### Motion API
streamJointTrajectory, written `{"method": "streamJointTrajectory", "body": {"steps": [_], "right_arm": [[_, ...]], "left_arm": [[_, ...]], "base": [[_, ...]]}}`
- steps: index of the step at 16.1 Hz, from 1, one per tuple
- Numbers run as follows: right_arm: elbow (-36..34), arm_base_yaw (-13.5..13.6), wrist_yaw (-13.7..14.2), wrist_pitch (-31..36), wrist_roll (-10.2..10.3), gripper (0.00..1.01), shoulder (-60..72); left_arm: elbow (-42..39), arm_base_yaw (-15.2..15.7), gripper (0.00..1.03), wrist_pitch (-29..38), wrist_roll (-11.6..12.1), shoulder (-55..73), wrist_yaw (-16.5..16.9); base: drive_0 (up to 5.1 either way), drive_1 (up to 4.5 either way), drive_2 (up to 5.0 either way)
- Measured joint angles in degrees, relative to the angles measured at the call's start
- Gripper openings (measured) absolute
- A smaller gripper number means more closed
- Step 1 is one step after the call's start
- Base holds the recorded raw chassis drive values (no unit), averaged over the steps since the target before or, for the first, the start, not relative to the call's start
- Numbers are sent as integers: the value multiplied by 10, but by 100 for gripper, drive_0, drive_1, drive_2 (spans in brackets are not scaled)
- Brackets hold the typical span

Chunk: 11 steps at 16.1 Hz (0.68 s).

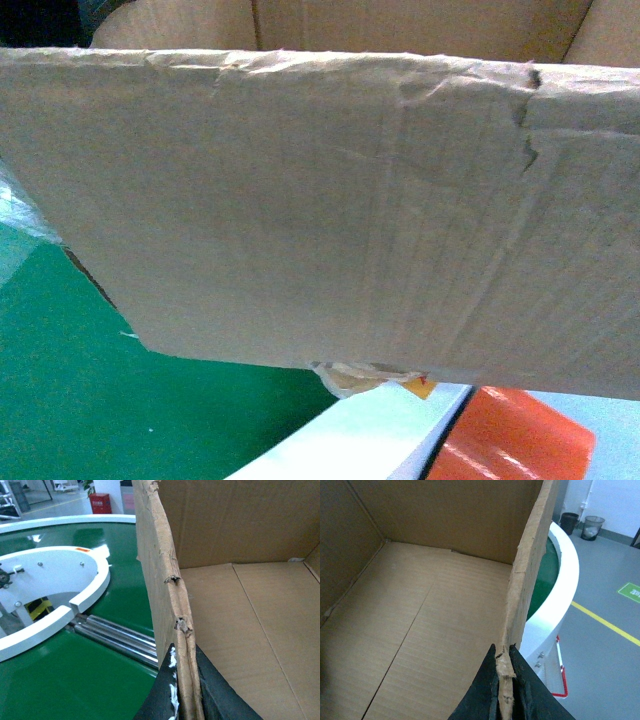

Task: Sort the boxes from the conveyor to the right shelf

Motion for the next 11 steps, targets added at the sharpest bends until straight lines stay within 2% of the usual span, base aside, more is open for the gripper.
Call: {"method": "streamJointTrajectory", "body": {"steps": [4,11], "right_arm": [[0,0,0,1,0,3,0],[0,0,0,0,0,3,0]], "left_arm": [[0,0,3,0,0,0,0],[0,-2,3,0,0,0,0]], "base": [[510,-254,-185],[19,19,19]]}}
